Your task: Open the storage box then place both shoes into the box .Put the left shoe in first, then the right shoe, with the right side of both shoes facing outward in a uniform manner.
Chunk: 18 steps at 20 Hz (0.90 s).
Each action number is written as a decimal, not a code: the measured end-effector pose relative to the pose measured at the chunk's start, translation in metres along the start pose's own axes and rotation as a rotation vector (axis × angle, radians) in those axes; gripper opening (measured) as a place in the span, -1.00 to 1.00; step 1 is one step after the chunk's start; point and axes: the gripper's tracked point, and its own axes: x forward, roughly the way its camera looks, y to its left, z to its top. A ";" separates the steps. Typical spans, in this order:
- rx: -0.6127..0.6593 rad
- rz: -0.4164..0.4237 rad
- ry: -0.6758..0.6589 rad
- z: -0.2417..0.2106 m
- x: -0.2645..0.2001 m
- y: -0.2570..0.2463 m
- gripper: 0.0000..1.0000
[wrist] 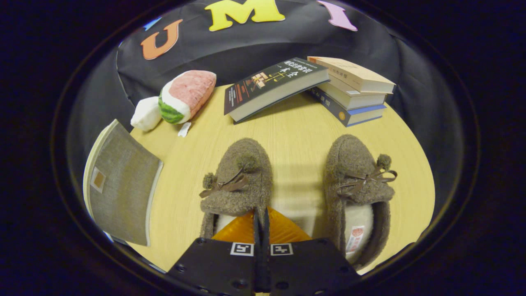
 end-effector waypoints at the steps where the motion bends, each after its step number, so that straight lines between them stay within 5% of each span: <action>1: 0.038 0.009 0.003 0.002 -0.006 0.004 -1.00; 9: 0.289 0.099 -0.053 0.022 -0.099 0.081 -1.00; 18: 0.322 0.204 -0.236 0.079 -0.182 0.247 -1.00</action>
